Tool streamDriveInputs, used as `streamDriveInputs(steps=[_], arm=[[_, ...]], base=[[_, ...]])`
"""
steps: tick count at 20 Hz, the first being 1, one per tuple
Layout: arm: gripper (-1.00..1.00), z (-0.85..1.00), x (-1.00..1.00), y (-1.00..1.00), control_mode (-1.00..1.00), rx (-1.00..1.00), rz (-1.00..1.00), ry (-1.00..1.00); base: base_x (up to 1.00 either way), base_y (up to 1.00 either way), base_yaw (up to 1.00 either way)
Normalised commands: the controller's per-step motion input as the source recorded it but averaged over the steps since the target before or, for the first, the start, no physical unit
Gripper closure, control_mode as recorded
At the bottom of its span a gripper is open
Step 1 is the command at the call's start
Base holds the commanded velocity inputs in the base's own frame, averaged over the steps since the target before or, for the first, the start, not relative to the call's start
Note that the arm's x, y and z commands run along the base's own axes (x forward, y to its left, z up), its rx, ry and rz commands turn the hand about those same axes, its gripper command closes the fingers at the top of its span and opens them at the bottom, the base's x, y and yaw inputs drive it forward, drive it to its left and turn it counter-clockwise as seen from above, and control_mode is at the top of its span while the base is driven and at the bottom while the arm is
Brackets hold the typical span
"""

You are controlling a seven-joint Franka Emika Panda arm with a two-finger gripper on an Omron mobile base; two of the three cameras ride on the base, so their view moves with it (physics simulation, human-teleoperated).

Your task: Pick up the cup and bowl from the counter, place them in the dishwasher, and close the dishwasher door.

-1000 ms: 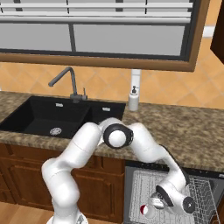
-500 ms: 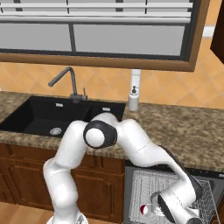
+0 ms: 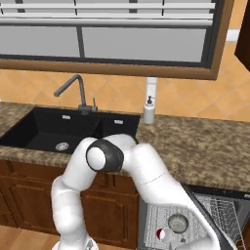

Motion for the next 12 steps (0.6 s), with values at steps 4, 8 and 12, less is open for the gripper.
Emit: streamDriveInputs(steps=[4,8,12], arm=[[-1.0,-0.86,-1.0,-0.04,-1.0,0.0,0.0,-0.48],[-1.0,-0.99,-1.0,-0.29,-1.0,0.18,0.07,-0.48],[-1.0,-0.85,-1.0,-0.16,-1.0,0.0,0.09,-0.41]], base=[[0.0,0.0,0.0],[0.0,0.0,0.0],[0.0,0.0,0.0]])
